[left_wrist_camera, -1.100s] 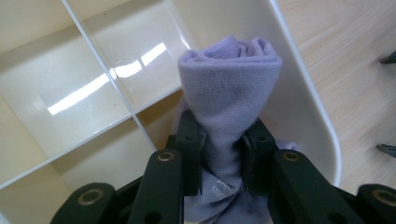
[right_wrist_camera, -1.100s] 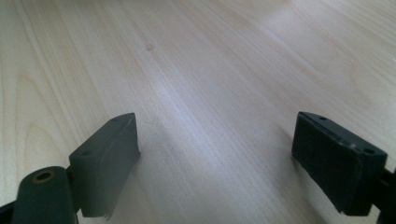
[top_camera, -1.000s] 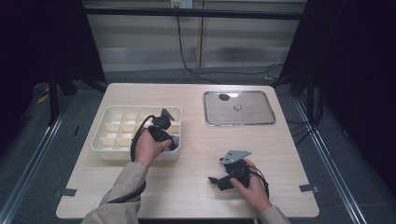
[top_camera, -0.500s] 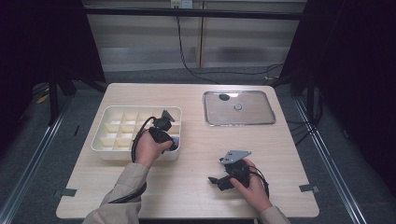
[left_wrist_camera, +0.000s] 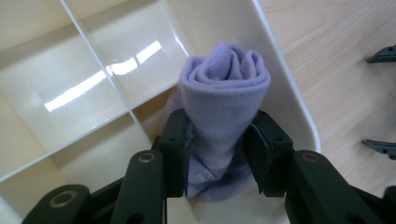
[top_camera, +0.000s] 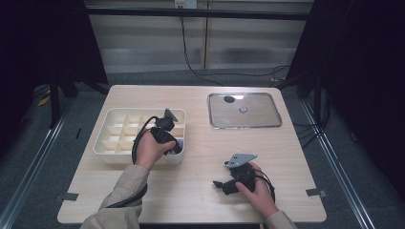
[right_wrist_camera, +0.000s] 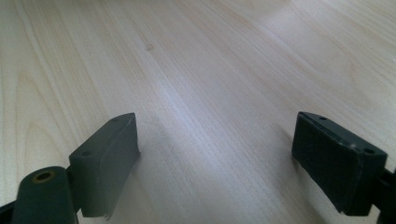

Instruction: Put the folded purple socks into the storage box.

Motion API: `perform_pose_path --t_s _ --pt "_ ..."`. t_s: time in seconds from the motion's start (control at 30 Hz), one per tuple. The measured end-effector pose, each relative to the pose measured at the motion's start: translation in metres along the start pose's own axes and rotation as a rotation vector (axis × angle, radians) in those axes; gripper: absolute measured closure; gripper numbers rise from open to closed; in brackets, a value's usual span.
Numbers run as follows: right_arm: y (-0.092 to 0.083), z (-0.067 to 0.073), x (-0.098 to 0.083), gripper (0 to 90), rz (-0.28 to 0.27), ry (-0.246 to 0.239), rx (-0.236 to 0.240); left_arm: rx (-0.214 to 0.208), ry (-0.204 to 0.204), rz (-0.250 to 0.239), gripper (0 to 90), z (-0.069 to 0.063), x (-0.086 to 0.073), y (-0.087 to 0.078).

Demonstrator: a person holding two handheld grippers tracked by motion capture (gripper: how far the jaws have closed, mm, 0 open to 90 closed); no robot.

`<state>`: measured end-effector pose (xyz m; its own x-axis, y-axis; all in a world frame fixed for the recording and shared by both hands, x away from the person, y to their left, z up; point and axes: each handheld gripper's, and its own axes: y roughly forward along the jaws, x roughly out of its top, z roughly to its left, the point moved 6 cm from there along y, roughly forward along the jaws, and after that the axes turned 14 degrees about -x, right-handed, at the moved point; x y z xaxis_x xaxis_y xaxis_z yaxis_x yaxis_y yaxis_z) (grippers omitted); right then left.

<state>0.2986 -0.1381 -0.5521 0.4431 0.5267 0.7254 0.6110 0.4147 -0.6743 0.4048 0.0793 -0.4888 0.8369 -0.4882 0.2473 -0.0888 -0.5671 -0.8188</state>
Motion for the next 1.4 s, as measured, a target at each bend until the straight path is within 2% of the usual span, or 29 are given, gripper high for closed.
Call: perform_pose_path --t_s 0.53,0.93,1.4 --pt "0.0 0.0 0.0 14.4 0.0 0.003 -0.001 0.007 0.016 -0.009 62.9 -0.006 0.006 -0.019" --pt "0.0 0.0 0.0 14.4 -0.003 0.0 -0.001 0.008 0.002 -0.01 63.5 -0.006 0.009 -0.03" --pt "0.0 0.0 0.0 14.4 -0.003 0.0 -0.001 0.019 0.007 -0.019 63.6 -0.011 0.014 -0.05"
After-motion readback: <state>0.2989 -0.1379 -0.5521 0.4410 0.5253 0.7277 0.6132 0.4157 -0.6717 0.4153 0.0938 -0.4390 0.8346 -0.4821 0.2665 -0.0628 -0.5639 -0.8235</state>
